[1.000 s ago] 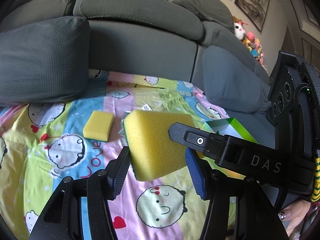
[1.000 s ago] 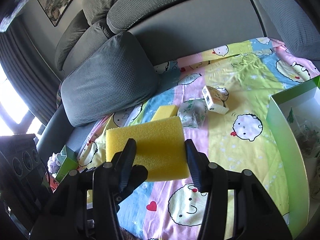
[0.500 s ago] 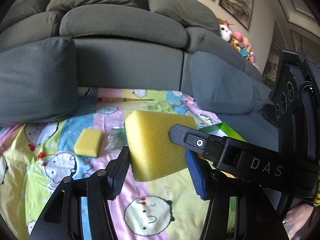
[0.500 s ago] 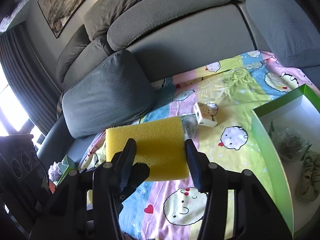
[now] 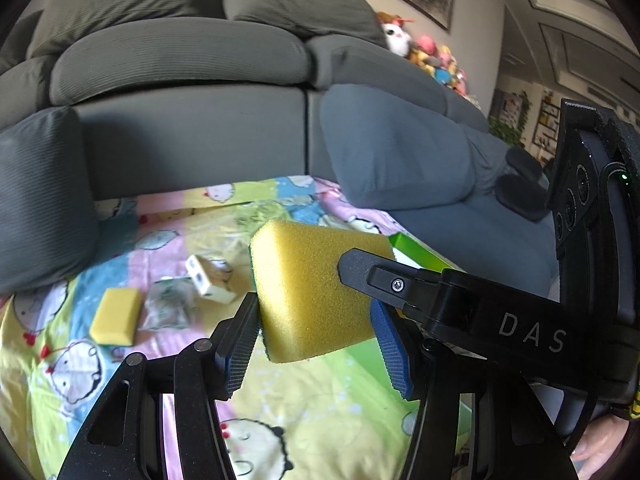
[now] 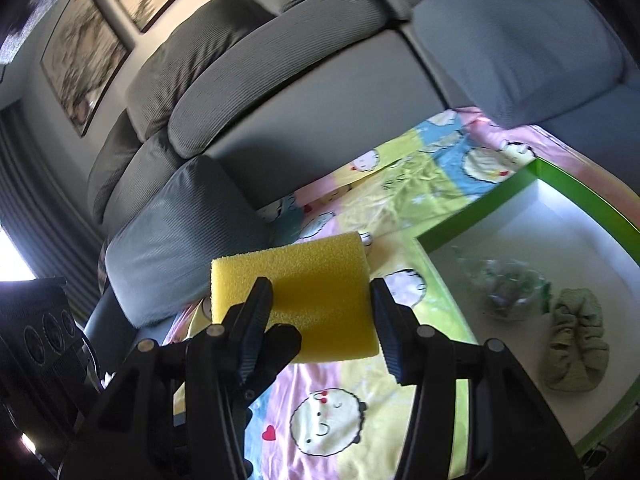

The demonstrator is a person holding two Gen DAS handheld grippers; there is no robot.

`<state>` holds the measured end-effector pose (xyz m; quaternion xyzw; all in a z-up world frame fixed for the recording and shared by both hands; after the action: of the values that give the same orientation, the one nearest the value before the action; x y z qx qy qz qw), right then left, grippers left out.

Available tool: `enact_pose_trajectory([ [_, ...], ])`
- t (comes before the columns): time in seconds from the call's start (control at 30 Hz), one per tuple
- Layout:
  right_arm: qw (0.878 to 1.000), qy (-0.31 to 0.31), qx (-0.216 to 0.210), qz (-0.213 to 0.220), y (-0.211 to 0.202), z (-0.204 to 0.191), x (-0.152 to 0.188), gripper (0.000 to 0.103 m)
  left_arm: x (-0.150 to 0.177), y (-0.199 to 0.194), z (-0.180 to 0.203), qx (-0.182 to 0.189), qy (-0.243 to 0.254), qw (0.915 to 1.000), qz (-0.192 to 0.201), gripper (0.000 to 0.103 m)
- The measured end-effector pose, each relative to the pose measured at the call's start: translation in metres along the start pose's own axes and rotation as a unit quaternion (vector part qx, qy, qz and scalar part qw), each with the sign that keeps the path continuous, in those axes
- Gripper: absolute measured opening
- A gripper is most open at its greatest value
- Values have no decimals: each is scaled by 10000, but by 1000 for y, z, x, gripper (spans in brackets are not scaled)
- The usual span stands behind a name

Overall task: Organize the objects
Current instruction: 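Lower the yellow sponge into the box beside the bag and open the right tool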

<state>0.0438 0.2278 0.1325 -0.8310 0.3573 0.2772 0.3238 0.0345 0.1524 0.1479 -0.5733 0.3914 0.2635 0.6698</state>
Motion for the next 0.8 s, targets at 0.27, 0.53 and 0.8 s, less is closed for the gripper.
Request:
enact_pose_trajectory([
  [0.27,9977,539,223,339,-28,41,-6,50,-2,20,46,247,412,9987,-179,57],
  [0.53,9905,1052,621,625,-56,80,-8,50,-1,45,89,660,761,9938,-460,57],
  [0.8,9804,1425,1094,813,-79,111,-4,50,8,65,122,1092,870,9869,-812,57],
])
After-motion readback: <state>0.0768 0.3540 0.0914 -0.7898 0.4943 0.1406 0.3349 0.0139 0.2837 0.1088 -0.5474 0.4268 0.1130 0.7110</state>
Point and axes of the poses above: each gripper's, at about its wrist camera, not at the fingertips, and y roughly the way its jaws point, z to its right, x to its underside, the point moved 3 cm from there along y, roughly the way its jaws point, and after that the axes turned 12 degrees about -x, right-handed, at the moved point
